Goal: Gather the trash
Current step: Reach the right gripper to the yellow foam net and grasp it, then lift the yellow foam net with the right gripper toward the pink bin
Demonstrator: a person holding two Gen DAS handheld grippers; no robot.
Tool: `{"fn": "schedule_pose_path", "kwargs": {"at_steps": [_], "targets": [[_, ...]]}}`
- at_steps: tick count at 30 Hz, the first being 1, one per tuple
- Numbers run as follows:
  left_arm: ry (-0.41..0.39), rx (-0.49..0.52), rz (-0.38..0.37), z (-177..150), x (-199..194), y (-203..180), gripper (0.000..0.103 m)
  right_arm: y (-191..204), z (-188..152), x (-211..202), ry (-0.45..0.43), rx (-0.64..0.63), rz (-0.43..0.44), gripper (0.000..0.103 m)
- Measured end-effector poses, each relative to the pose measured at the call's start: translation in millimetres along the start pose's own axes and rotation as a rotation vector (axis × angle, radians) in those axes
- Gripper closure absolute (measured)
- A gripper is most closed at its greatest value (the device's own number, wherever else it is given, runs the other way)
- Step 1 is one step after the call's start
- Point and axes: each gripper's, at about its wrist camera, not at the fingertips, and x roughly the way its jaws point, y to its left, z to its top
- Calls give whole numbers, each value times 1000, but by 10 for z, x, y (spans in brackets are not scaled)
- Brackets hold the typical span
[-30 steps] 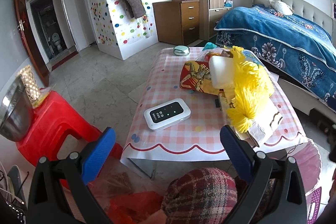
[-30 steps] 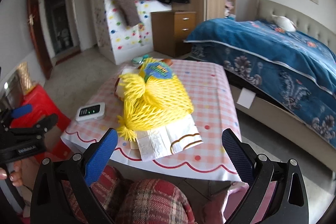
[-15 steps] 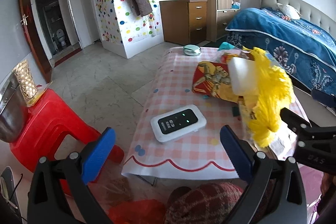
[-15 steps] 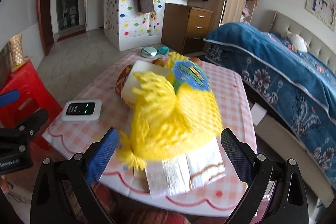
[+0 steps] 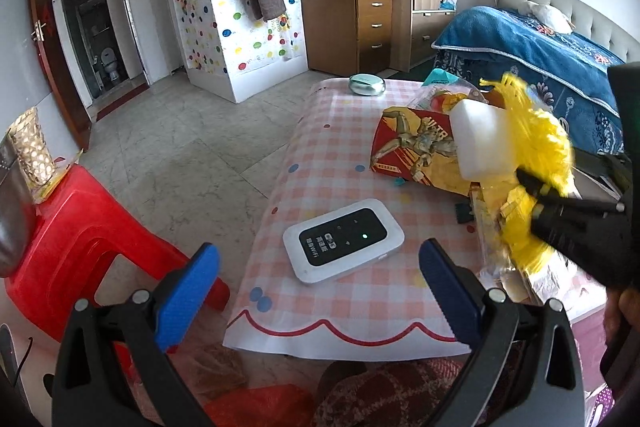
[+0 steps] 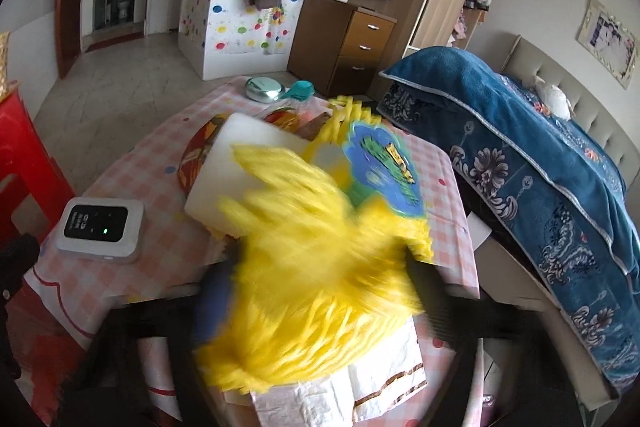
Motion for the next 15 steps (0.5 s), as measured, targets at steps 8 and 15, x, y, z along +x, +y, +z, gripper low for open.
{"fn": "schedule_pose_path", "kwargs": {"at_steps": [8,15], "targets": [[-11,29,-1,-18,-61,-102,6,-352,82,-80,-50,123,103,76],[4,60,9,-25,-85,-193,6,-689,145,-447,-187,189,107,81]]}}
